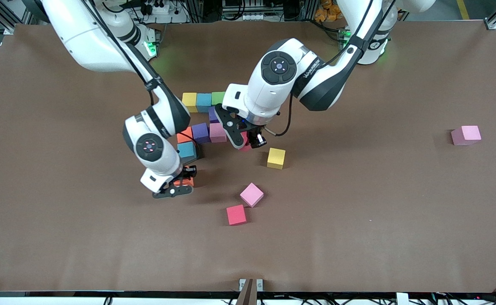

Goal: Form number 2 with 11 blocks
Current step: 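Carry the orange block to the figure while the left gripper holds red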

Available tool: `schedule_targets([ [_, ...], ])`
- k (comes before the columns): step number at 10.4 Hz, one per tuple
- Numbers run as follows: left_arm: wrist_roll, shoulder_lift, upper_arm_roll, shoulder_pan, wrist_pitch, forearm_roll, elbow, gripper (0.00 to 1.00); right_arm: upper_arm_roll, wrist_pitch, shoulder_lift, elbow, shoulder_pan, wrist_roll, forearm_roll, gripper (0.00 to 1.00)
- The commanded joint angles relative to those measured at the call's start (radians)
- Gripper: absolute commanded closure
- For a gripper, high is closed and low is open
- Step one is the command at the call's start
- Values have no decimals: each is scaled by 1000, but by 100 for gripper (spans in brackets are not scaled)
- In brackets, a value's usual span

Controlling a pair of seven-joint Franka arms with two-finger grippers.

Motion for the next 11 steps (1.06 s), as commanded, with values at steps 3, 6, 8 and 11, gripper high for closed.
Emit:
schedule_targets([
  [3, 22, -40, -11, -3, -23, -4, -35, 99, -10, -9, 23, 9, 15, 20, -32, 100],
  [6, 22, -40, -11, -3, -24, -4, -35, 99, -8, -9, 21, -17, 19, 53, -36, 100],
  [8, 22, -40, -9, -3, -23, -4, -35, 99, -8, -7, 20, -25, 24, 76, -36, 100],
  [11, 22, -40, -12, -3, -23, 23, -35, 99, -7, 7, 17, -40, 31, 111, -32, 100],
])
